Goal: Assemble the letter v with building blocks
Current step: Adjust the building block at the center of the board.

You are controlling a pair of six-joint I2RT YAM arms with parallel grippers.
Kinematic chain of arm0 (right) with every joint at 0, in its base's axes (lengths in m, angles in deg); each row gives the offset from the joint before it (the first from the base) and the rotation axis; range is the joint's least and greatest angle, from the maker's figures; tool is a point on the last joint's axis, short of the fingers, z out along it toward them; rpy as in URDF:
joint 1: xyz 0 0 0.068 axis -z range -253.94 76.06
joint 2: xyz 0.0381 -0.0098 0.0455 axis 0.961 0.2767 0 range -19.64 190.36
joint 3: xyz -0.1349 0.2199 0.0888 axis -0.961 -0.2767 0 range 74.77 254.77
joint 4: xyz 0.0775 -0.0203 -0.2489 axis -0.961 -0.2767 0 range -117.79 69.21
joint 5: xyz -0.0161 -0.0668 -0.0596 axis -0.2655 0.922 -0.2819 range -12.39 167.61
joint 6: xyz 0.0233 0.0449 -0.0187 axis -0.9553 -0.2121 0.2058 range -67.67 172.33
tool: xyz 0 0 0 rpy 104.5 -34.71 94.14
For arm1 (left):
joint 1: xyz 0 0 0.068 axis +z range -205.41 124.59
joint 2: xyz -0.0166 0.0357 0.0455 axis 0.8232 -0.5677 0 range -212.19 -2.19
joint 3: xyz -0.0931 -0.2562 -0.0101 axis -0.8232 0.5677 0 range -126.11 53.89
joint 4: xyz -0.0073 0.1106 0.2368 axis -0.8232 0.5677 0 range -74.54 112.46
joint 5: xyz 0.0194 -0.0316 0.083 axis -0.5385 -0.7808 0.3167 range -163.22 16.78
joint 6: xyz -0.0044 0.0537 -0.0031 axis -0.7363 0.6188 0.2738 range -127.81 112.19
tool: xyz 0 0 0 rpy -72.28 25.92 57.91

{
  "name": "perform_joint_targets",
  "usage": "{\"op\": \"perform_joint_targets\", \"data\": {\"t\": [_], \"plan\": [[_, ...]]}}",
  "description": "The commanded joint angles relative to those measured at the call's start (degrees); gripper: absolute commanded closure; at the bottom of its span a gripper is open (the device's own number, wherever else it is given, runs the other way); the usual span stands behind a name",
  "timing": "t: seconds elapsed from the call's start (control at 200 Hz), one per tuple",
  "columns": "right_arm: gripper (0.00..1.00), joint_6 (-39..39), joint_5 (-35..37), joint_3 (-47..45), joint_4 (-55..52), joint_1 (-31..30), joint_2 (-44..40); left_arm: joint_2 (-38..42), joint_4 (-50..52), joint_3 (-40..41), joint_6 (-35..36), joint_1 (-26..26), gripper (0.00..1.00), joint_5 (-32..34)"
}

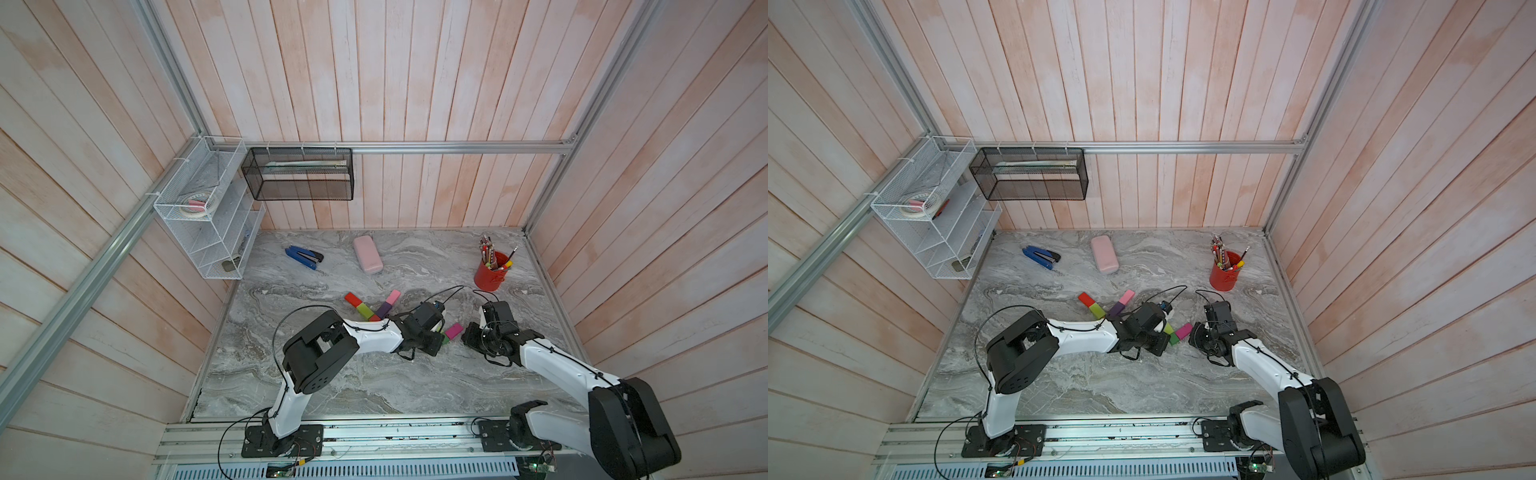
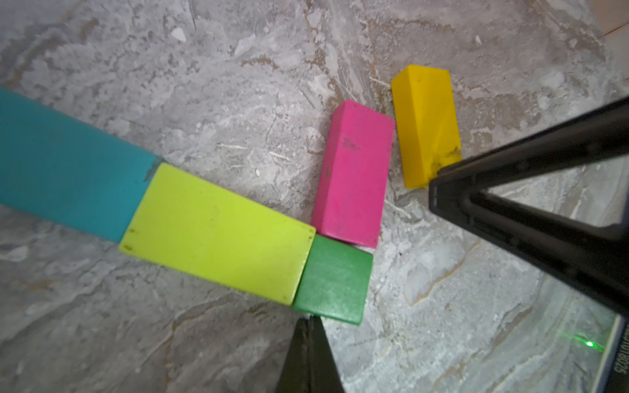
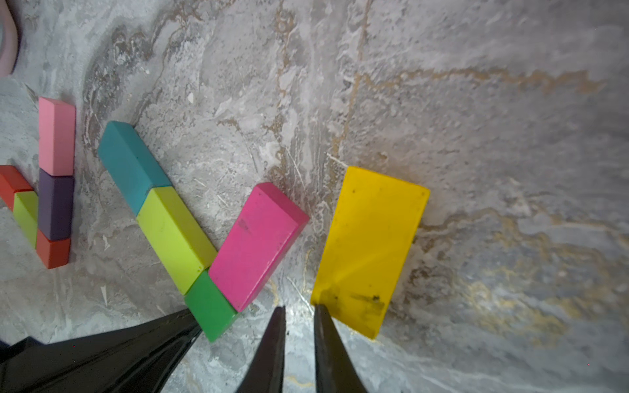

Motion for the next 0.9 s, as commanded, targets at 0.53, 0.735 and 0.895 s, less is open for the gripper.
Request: {"op": "perform_joint_targets", "data": {"t": [0.53, 0.735, 0.895], "plan": [[0.82, -2.2, -1.0, -0.8, 6.1, -3.1, 6.0, 2.7, -2.5, 6.7, 0.7, 0.4, 1.0, 0.0], [0.82, -1.5, -1.3, 0.3, 6.5, -3.1, 9.0, 1.8, -1.8, 5.7, 1.4, 0.2, 1.0, -0.9], [0.82, -0.8, 1.4, 2.2, 2.1, -3.0, 5.5, 2.2, -1.9, 6.0, 1.3, 0.1, 1.0, -0.6]]}}
